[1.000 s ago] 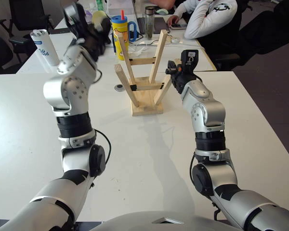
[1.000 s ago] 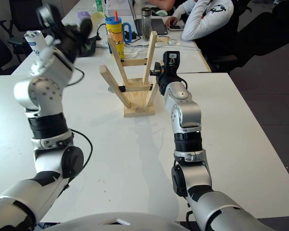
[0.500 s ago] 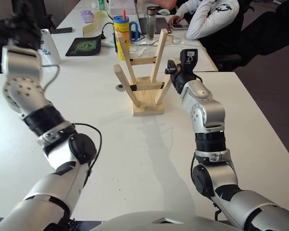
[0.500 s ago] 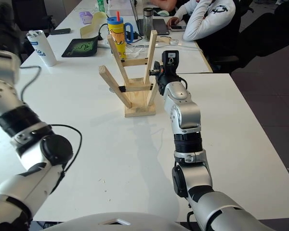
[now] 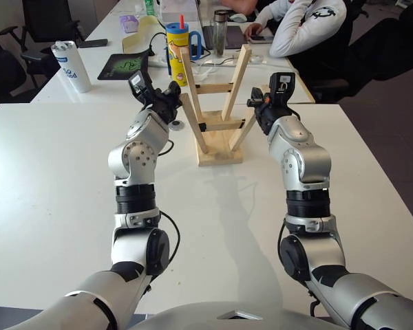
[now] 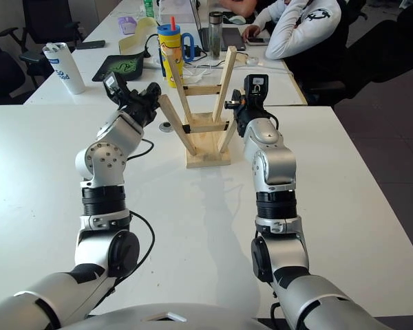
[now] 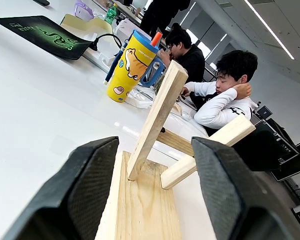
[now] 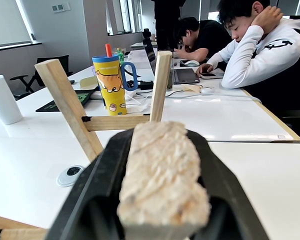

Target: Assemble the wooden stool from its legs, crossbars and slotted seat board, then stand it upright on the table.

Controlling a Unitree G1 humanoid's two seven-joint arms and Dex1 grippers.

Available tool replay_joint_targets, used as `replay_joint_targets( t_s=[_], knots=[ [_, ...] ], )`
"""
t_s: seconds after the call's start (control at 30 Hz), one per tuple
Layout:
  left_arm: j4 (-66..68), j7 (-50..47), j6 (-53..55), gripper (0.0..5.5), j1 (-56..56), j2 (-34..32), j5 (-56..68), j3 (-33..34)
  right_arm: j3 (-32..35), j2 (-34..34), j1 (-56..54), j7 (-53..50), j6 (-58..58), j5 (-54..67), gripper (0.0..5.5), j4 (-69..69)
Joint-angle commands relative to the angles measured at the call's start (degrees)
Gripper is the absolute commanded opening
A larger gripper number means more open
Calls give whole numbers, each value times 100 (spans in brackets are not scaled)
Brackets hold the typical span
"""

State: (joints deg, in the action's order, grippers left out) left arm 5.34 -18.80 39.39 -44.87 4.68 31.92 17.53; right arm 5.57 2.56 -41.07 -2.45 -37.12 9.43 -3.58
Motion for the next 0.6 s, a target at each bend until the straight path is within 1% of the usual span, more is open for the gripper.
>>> replay_joint_targets(
  t_s=[0.03, 0.2, 0.3, 0.43, 0.47, 0.53, 0.57, 0.6],
  knots=[
    [-79, -142, -37, 271, -72, -175, -3, 282, -283, -218, 146, 32, -231, -35, 110, -19],
    [-574, -437, -534, 271, -37, -959, -287, 970, -239, -199, 168, -39, -291, -74, 109, -35],
    [-497, -598, -988, 271, 86, -1543, -443, 1607, -210, -193, 163, -66, -326, -74, 109, -64],
    [55, -896, -1536, 271, 105, -2248, -129, 2866, -233, -168, 172, -55, -336, -83, 109, -72],
    [110, -941, -1663, 271, 59, -2378, -41, 3080, -250, -160, 176, -49, -330, -92, 109, -66],
    [102, -951, -1755, 271, -13, -2505, 94, 3236, -295, -138, 180, -19, -302, -114, 109, -60],
    [58, -963, -1716, 271, -31, -2458, 175, 3218, -309, -131, 179, -4, -293, -117, 109, -62],
    [-30, -929, -1563, 271, -41, -2252, 323, 3055, -322, -120, 177, 8, -283, -120, 109, -65]
  ],
)
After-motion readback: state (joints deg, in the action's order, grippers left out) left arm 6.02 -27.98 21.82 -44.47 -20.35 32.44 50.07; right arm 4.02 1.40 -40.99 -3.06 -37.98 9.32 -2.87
